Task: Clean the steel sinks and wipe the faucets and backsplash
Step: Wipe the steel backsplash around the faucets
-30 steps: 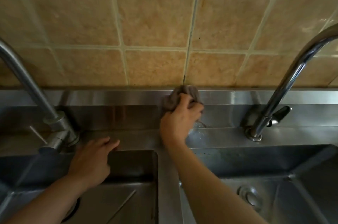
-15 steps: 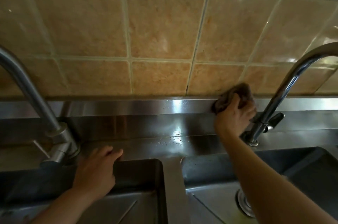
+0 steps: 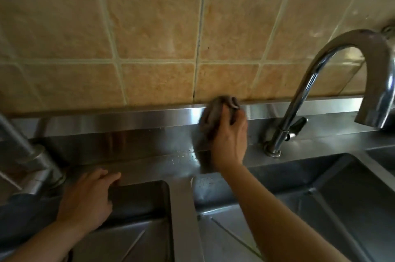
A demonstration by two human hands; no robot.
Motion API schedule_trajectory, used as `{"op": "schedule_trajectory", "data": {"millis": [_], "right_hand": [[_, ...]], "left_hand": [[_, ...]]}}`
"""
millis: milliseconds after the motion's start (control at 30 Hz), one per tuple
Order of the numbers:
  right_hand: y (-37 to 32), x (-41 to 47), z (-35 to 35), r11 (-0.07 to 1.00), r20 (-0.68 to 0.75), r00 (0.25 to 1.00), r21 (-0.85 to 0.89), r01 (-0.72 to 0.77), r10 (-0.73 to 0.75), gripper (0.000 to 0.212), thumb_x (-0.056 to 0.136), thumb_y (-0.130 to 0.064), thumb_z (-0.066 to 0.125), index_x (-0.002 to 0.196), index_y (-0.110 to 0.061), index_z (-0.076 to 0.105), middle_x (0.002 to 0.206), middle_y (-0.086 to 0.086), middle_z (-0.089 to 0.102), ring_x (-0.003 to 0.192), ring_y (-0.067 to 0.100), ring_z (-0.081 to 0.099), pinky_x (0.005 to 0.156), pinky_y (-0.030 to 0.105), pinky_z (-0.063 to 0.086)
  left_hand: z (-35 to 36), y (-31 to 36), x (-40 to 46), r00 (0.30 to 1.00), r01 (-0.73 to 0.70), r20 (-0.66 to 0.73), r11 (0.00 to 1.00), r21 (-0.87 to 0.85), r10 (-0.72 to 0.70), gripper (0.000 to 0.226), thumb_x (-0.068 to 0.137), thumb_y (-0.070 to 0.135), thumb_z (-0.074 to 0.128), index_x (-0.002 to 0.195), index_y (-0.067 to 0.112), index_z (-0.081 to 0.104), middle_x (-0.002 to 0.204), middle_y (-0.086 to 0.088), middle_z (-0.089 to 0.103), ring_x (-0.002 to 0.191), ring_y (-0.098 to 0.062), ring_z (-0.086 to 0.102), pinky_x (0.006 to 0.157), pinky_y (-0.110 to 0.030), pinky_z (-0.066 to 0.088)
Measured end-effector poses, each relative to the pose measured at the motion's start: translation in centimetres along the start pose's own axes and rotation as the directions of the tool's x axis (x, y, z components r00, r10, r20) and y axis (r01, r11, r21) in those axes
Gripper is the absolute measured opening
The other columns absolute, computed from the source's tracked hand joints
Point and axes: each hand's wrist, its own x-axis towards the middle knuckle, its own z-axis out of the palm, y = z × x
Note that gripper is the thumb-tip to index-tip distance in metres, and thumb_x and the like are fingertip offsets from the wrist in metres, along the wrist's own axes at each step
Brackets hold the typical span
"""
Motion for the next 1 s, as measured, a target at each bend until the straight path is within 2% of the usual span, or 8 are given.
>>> {"op": "schedule_trajectory", "data": {"millis": [100, 167, 267, 500, 600, 733, 900, 1000], "right_hand": [[5.9, 1.9, -1.1, 0.939, 0.077, 0.936, -0.017, -0.344, 0.344, 0.048, 0.100, -0.037, 0.041, 0.143, -0.024, 0.027, 0.142, 0.014, 0.037, 0.117, 0.037, 0.049, 0.088, 0.041, 0.041], [6.8, 2.3, -1.2, 0.908, 0.155, 0.899, 0.022, -0.418, 0.410, 0.071, 0.092, -0.014, 0.057, 0.149, -0.010, 0.015, 0.146, 0.026, 0.021, 0.116, 0.045, 0.047, 0.093, 0.049, 0.043], [4.2, 2.1, -0.4, 0.822, 0.210, 0.822, 0.110, -0.558, 0.529, 0.066, 0.089, -0.004, 0.056, 0.144, -0.001, 0.019, 0.142, 0.028, 0.021, 0.117, 0.047, 0.045, 0.100, 0.047, 0.039], [-11.2, -5.2, 1.3, 0.818, 0.424, 0.871, 0.388, -0.424, 0.250, 0.020, 0.098, -0.006, 0.035, 0.118, -0.004, 0.037, 0.132, 0.019, 0.031, 0.112, 0.037, 0.045, 0.084, 0.037, 0.038], [-13.3, -5.3, 1.9, 0.731, 0.474, 0.817, 0.420, -0.538, 0.329, 0.027, 0.093, 0.000, 0.038, 0.119, -0.002, 0.035, 0.134, 0.021, 0.029, 0.117, 0.039, 0.040, 0.096, 0.041, 0.036], [-8.8, -4.3, 1.3, 0.633, 0.379, 0.823, 0.526, -0.568, 0.424, 0.040, 0.091, 0.002, 0.039, 0.131, 0.001, 0.032, 0.140, 0.021, 0.025, 0.122, 0.039, 0.037, 0.100, 0.036, 0.033], [0.6, 0.6, 0.4, 0.614, 0.317, 0.657, 0.237, -0.753, 0.684, 0.086, 0.089, -0.012, 0.061, 0.148, 0.004, 0.002, 0.150, 0.024, 0.014, 0.133, 0.043, 0.027, 0.111, 0.042, 0.024], [0.7, 1.2, 0.1, 0.608, 0.338, 0.619, 0.150, -0.779, 0.709, 0.083, 0.085, -0.012, 0.067, 0.145, 0.003, 0.011, 0.149, 0.024, 0.014, 0.130, 0.045, 0.031, 0.110, 0.049, 0.029]], "left_hand": [[0.1, 0.0, 0.1, 1.000, 0.005, 0.000, 1.000, -0.019, -0.005, 0.066, 0.084, 0.022, 0.057, 0.143, 0.038, 0.033, 0.144, 0.011, 0.032, 0.131, -0.012, 0.033, 0.106, -0.030, 0.035], [0.2, 0.3, 0.1, 1.000, 0.011, -0.009, 1.000, -0.028, -0.012, 0.066, 0.084, 0.022, 0.058, 0.143, 0.037, 0.034, 0.145, 0.010, 0.032, 0.132, -0.013, 0.032, 0.108, -0.031, 0.034], [0.2, 0.7, -0.2, 0.999, 0.018, -0.041, 1.000, -0.007, -0.018, 0.066, 0.085, 0.024, 0.057, 0.145, 0.036, 0.033, 0.146, 0.009, 0.031, 0.132, -0.014, 0.031, 0.107, -0.031, 0.033], [-0.3, 0.0, -0.5, 0.999, -0.038, 0.004, 0.997, 0.063, 0.037, 0.075, 0.084, 0.028, 0.055, 0.149, 0.037, 0.019, 0.155, 0.007, 0.019, 0.136, -0.017, 0.026, 0.109, -0.033, 0.028], [-0.4, -1.2, -0.9, 0.998, -0.050, 0.032, 0.999, 0.004, 0.049, 0.074, 0.085, 0.025, 0.056, 0.149, 0.036, 0.022, 0.157, 0.009, 0.015, 0.139, -0.017, 0.023, 0.112, -0.034, 0.023], [-0.1, -3.1, -2.2, 1.000, 0.004, -0.025, 0.999, -0.034, -0.005, 0.068, 0.085, 0.021, 0.058, 0.147, 0.030, 0.031, 0.156, 0.006, 0.017, 0.141, -0.017, 0.019, 0.113, -0.032, 0.022], [0.5, -3.4, -2.7, 0.996, 0.041, -0.071, 0.995, -0.086, -0.048, 0.065, 0.085, 0.017, 0.059, 0.145, 0.029, 0.036, 0.146, 0.005, 0.028, 0.134, -0.016, 0.027, 0.109, -0.030, 0.029], [0.4, -3.2, -2.4, 0.995, 0.042, -0.082, 0.994, -0.104, -0.050, 0.065, 0.085, 0.017, 0.059, 0.144, 0.031, 0.036, 0.142, 0.008, 0.030, 0.132, -0.014, 0.029, 0.107, -0.029, 0.032]]}}
